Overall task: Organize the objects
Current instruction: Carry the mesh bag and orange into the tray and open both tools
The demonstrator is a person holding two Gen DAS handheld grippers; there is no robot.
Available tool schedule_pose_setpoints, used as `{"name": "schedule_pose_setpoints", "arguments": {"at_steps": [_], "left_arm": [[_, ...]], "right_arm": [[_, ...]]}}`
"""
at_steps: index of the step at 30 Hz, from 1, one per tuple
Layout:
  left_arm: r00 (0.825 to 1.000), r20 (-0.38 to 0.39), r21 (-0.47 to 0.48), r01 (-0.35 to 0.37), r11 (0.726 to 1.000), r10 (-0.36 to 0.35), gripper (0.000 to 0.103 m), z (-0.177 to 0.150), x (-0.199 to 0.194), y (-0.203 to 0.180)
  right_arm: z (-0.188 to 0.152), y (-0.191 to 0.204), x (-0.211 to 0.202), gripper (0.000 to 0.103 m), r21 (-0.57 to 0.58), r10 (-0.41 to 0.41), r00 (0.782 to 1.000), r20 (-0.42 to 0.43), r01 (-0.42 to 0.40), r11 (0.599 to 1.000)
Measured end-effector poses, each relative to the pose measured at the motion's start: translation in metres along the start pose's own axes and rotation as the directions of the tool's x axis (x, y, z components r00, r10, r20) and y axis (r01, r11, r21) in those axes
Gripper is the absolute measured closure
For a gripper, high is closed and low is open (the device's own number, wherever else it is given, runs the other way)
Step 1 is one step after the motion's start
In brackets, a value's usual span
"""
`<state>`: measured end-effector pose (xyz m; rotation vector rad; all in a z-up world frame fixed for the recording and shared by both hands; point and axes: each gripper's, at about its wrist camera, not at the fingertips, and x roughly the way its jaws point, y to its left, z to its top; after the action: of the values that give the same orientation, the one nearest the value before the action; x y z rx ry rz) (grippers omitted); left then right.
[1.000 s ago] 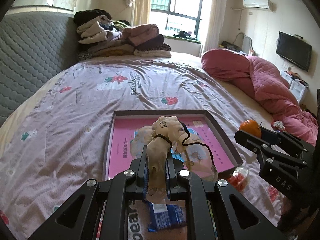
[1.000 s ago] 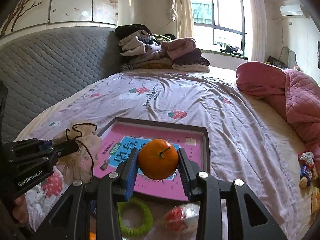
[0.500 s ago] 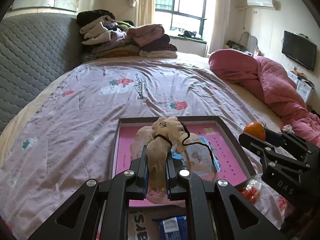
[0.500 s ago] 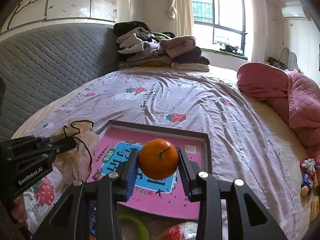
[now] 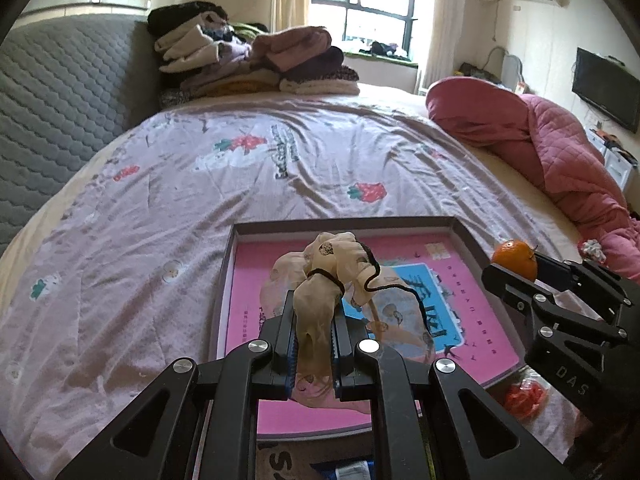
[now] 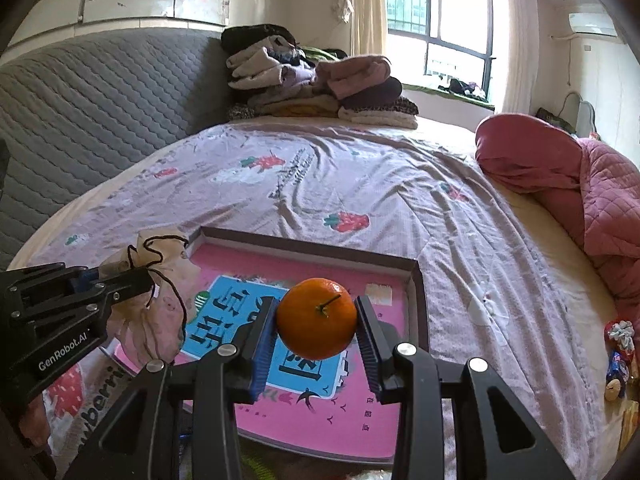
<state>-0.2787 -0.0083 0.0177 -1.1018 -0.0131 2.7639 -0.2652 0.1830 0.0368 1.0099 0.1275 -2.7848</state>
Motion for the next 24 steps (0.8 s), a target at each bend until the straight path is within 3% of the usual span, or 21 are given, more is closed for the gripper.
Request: {"name": "schedule_pose_setpoints", "arguments": {"at_steps": [12,24], "left_arm": [[0.996,-0.088,0.013,-0.013,1.000,0.014,0.090,-0.011,0.033,0.003],[0.988,-0.152,0.022,-0.010,1.000,0.013,0.090,-0.023,0.050,0.004]], "right_arm": [[-0.025,-0.009,0.048,0.064,0.002,-0.012,0.982,-0.186,0.013,1.000],[-0.039,-0.007,0.064,0.064,-0.002,-0.011,0.964,-0.265,0.011,1.000]]}}
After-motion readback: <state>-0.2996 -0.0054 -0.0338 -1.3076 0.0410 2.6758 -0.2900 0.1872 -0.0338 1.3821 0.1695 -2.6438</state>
